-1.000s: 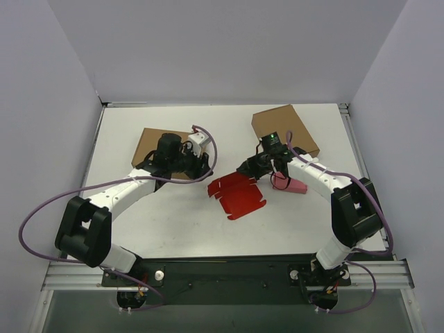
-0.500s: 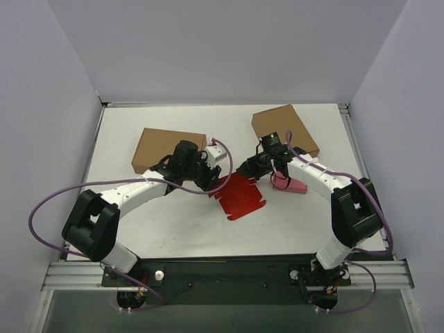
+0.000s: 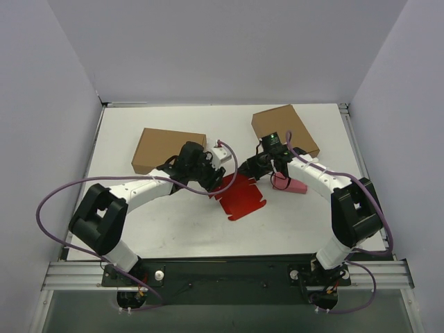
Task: Fold the paper box
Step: Fold the paper box at the center of the board.
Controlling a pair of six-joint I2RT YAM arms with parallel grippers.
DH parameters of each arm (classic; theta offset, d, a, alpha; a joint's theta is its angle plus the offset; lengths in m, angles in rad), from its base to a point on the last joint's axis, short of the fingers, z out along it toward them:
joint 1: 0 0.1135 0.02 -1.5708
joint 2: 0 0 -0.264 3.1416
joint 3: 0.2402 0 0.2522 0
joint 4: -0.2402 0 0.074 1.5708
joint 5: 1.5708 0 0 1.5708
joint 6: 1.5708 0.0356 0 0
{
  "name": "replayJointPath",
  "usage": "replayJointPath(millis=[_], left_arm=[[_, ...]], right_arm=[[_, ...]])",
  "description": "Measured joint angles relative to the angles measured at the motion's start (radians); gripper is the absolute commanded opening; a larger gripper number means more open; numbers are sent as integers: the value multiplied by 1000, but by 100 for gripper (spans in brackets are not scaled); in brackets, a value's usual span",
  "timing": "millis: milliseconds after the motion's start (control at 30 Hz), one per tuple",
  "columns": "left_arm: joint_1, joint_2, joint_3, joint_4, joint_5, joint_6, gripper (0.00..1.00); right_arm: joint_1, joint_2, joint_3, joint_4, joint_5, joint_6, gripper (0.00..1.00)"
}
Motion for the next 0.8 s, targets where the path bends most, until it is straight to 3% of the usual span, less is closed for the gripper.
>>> replayJointPath(millis=[367, 533, 800], left_arm=[[-34, 47, 37, 17, -5, 8, 54], [-50, 58, 53, 26, -10, 9, 37], [-80, 61, 61, 40, -83, 29, 22]], right_arm=[[0, 0, 0, 8, 2, 0, 0], [0, 0, 0, 9, 1, 0, 0], [0, 0, 0, 9, 0, -1, 0]])
